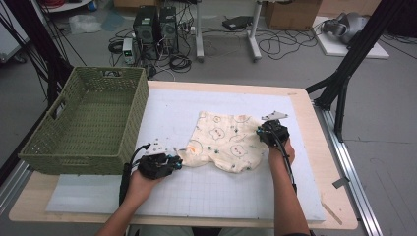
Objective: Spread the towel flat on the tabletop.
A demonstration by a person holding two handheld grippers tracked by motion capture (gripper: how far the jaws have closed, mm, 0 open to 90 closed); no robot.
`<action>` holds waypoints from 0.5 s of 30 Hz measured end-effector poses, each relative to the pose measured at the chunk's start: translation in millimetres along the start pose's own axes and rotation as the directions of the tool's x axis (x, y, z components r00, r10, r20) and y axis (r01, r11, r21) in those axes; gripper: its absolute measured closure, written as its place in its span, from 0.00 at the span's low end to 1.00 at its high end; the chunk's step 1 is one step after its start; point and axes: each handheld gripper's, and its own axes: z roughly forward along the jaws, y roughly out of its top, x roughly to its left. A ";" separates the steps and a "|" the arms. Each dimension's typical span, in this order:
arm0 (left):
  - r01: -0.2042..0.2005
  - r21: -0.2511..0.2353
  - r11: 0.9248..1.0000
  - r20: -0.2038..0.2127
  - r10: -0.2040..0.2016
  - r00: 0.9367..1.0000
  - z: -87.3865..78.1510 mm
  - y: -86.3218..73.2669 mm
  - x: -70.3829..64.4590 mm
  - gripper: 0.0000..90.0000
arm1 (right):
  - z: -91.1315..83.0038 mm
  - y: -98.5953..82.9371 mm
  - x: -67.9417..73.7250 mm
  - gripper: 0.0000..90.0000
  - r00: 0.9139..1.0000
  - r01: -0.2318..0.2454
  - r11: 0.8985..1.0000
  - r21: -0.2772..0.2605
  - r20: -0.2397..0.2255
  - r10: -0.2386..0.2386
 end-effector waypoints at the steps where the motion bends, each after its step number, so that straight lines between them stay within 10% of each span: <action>1: 0.012 -0.007 1.000 -0.010 -0.012 1.000 -2.4 1.1 1.6 0.69 | -2.6 -1.0 0.4 0.73 1.000 0.000 1.000 -0.010 -0.016 0.000; 9: 0.099 -0.147 0.984 -0.011 -0.102 0.995 -24.2 14.8 16.7 0.47 | -38.3 -20.6 -2.5 0.58 0.997 -0.014 0.993 -0.116 -0.077 0.005; 15: 0.041 -0.158 0.987 -0.034 -0.047 0.998 -11.4 29.5 22.1 0.46 | -62.4 -39.1 -3.2 0.56 0.995 0.017 0.992 -0.128 -0.095 -0.029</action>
